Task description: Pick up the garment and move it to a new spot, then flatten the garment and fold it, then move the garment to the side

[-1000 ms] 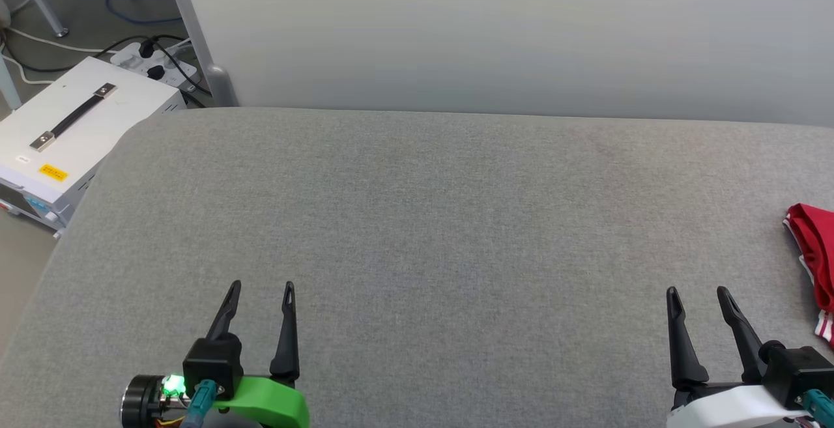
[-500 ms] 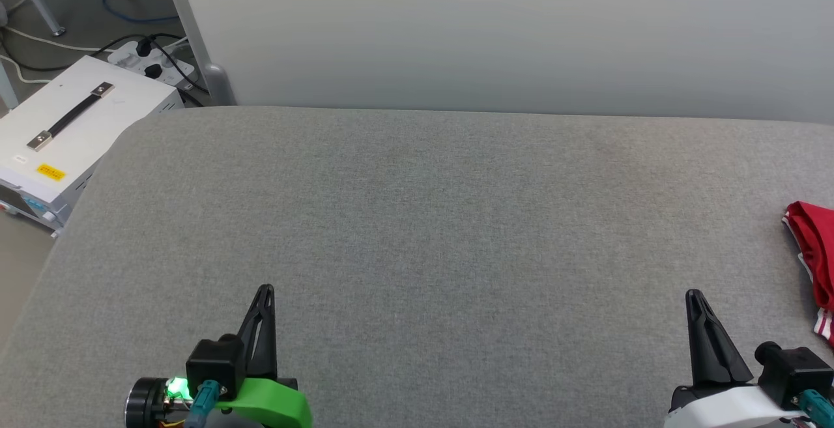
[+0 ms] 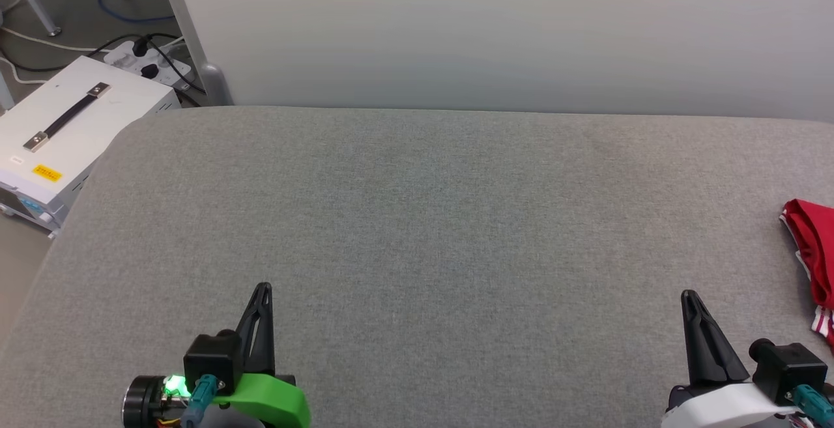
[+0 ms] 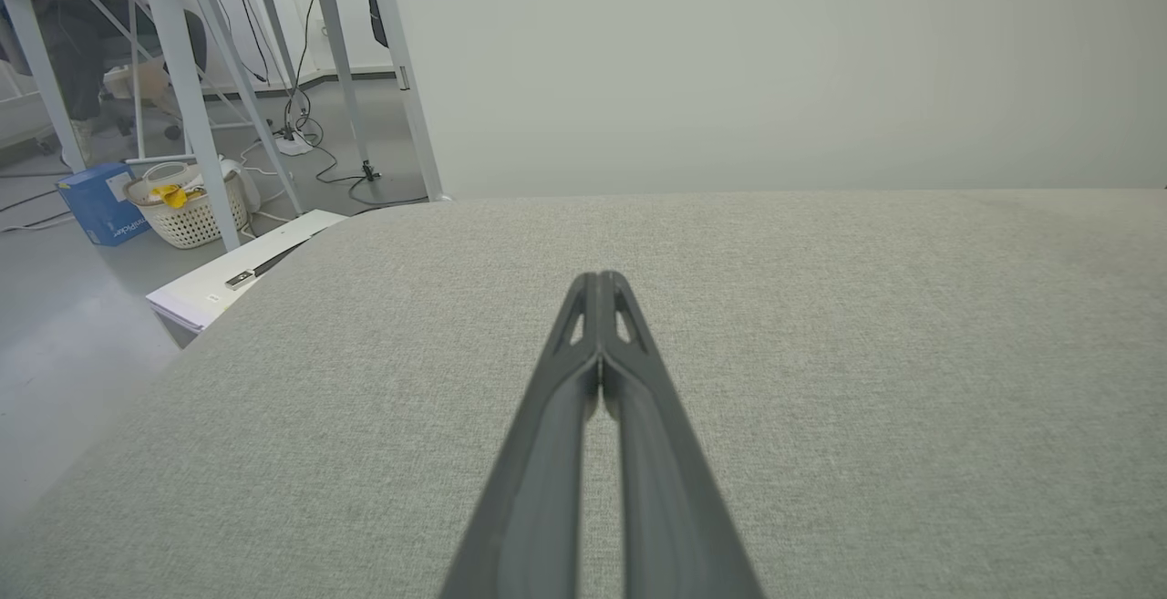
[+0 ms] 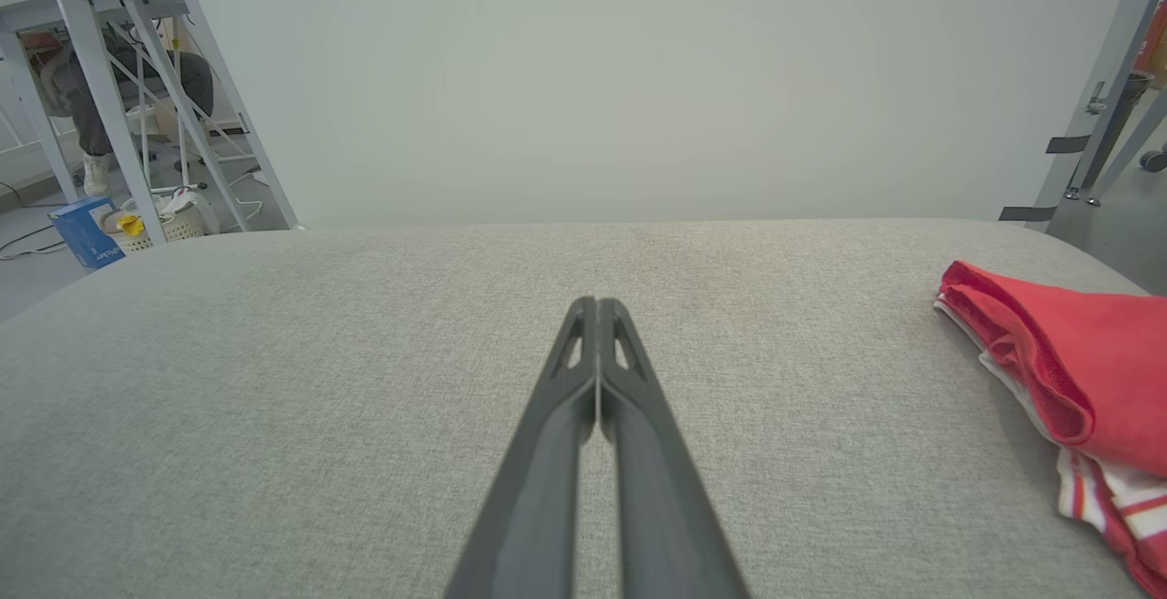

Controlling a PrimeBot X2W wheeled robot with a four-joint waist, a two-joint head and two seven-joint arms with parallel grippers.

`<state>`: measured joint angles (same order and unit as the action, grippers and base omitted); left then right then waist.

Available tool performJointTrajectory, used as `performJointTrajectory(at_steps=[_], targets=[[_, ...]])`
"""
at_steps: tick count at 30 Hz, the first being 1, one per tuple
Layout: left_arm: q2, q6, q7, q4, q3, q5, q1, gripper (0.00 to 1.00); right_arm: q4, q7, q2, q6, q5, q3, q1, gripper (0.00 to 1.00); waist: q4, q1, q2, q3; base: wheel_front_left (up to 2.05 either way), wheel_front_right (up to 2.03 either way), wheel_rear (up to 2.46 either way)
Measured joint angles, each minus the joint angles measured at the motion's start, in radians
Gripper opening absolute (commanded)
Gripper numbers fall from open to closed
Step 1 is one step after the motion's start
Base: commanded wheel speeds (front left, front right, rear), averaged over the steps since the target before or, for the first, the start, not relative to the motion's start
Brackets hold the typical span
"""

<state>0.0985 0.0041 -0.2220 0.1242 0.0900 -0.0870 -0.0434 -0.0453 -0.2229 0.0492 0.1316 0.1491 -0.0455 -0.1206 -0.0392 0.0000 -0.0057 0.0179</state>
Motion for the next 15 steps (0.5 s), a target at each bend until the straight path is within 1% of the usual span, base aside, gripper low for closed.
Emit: performJointTrajectory(at_steps=[15], targets=[[-0.006,0.0,0.03,-0.013,-0.011,0.008,0.002,0.0,0.004,0.03,0.0,0.0,-0.016,0.007,0.01,0.0,0.005,0.0,0.0,-0.002,0.0,0.0,0.0]])
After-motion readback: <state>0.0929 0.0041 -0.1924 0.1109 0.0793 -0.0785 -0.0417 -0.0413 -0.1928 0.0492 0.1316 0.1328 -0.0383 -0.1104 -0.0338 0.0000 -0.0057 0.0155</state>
